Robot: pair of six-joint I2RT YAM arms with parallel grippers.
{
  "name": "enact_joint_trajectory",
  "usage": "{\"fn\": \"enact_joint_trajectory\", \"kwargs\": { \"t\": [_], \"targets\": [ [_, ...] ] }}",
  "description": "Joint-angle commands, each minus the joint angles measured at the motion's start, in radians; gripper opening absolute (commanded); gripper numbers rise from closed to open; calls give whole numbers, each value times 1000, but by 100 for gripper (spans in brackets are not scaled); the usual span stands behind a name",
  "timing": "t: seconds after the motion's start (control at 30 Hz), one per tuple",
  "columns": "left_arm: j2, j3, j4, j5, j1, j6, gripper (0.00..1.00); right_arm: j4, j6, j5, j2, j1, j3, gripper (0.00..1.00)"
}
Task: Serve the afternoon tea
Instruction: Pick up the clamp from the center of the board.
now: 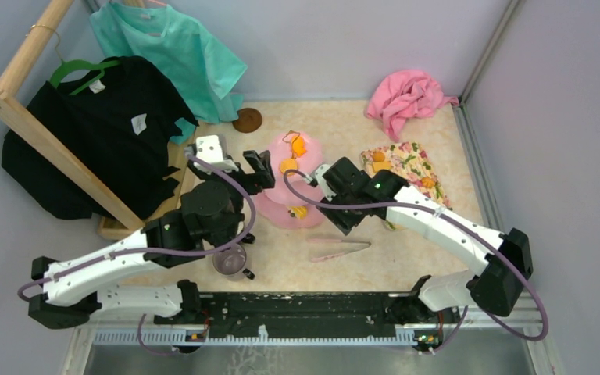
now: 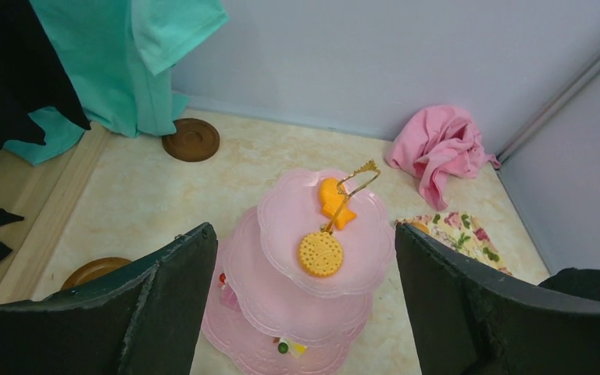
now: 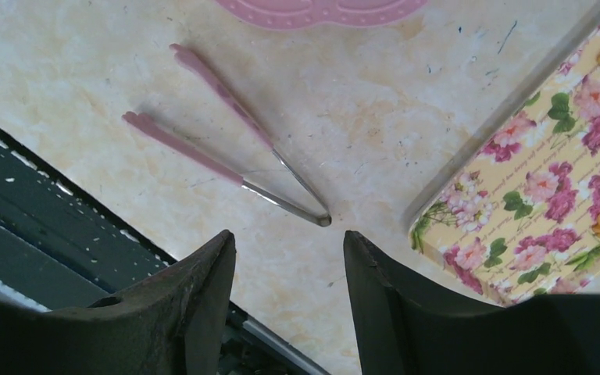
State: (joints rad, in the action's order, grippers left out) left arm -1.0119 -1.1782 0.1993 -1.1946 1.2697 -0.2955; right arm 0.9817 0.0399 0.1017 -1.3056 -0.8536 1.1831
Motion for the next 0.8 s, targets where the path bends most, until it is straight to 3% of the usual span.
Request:
{"fn": "enact_joint_trajectory", "kwargs": {
  "t": [0.0,0.2,0.43,0.77],
  "targets": [
    [51,0,-73,-80,-9,27,89,-5,110,-25,-38,-14,-13,54],
    [98,29,-210,-122,-10,116,90,-66,180,-67,-55,-23,-75,54],
    [109,68,-594,-157,-10,447,90,-137,231,-100,-105,-76,-142,54],
    [140,85,-652,-177,-16,480,91,-211,270,-50,-172,-144,-216,59]
  ]
}}
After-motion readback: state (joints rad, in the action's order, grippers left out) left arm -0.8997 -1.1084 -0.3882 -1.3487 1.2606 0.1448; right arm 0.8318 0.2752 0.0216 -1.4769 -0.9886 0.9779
